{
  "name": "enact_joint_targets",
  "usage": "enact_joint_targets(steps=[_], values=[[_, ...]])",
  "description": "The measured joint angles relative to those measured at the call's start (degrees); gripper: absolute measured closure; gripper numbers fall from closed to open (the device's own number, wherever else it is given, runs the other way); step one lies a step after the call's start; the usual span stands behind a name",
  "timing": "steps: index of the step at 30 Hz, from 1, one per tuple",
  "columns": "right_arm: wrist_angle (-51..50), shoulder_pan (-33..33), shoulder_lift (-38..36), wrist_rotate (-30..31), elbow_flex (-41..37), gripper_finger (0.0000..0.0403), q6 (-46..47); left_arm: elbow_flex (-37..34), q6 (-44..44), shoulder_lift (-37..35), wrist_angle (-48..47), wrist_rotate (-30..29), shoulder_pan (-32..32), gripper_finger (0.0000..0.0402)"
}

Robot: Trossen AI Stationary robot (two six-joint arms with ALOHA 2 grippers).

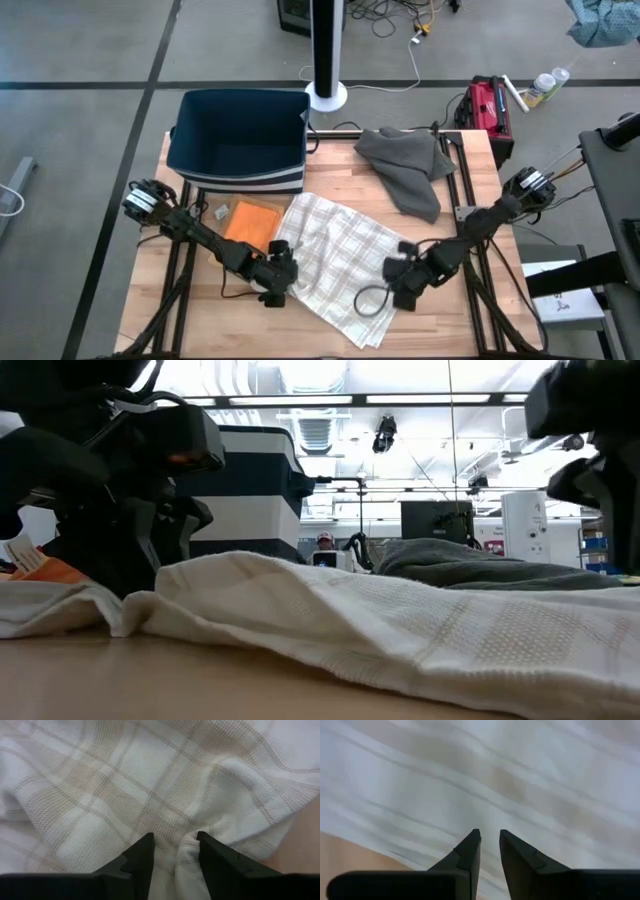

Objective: Fold towel
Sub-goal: Fold the white patterned kitchen towel

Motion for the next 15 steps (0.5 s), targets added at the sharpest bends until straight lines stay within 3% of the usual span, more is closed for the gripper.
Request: enact_joint_targets(steps=[5, 10, 15], values=[[8.0, 1.6, 5.3, -0.6, -0.2, 0.0343, -2.3, 0.0, 0.0, 0.0, 0.1, 0.0, 0.0, 0.0267], [7.4, 2.1, 9.4, -4.6, 0.1, 0.0348, -0.9, 0.0, 0.2, 0.0, 0.1, 0.1, 0.0, 0.0261], [3.0, 3.7, 7.4, -6.4, 0.0, 0.0350, 1.4, 0.0, 0.2, 0.0, -0.3, 0.1, 0.0, 0.0252]])
